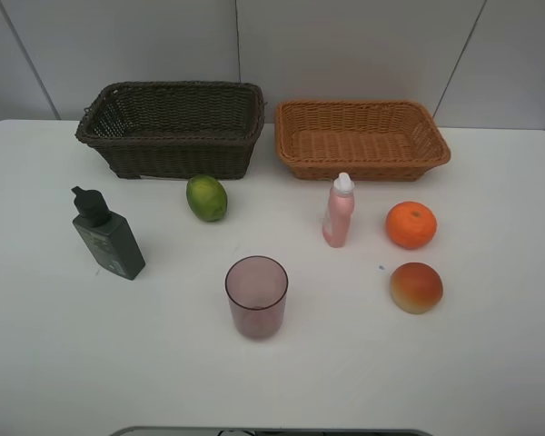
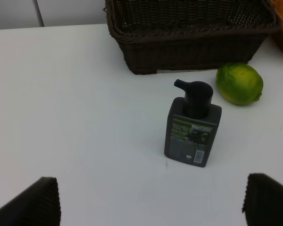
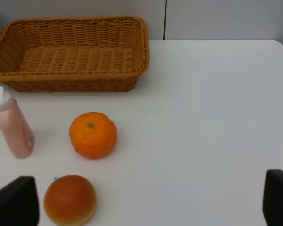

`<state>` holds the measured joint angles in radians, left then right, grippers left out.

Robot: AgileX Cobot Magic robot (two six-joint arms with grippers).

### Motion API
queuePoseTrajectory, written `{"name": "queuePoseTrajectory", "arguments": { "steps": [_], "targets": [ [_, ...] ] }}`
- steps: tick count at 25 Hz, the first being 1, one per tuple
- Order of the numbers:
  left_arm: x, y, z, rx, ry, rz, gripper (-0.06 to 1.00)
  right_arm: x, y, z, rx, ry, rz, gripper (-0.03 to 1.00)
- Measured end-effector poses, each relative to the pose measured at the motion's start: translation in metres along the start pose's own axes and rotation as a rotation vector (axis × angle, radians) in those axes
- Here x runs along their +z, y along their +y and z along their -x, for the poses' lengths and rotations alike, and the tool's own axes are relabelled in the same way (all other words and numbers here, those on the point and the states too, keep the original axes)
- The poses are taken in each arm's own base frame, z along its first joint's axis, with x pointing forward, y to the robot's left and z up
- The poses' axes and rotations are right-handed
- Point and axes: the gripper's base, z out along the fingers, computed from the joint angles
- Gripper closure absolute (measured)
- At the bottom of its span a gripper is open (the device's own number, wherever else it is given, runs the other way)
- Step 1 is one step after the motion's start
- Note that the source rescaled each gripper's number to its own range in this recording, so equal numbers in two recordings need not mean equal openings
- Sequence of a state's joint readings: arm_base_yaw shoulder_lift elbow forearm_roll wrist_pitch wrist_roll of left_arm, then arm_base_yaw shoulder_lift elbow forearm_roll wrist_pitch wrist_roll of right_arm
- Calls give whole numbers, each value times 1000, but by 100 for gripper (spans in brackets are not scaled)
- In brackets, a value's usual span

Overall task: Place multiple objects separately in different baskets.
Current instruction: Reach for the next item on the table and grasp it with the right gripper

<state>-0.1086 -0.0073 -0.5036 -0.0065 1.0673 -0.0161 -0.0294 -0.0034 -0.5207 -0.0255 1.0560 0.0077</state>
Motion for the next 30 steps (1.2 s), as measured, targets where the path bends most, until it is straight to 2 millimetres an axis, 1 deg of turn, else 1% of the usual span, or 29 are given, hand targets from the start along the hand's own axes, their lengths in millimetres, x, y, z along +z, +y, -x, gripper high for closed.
{"name": "queuePoseTrajectory", "arguments": {
  "steps": [30],
  "targets": [
    [0, 0, 0, 0, 0, 0, -5, 0, 0, 0, 0, 0, 0, -3]
  ]
}}
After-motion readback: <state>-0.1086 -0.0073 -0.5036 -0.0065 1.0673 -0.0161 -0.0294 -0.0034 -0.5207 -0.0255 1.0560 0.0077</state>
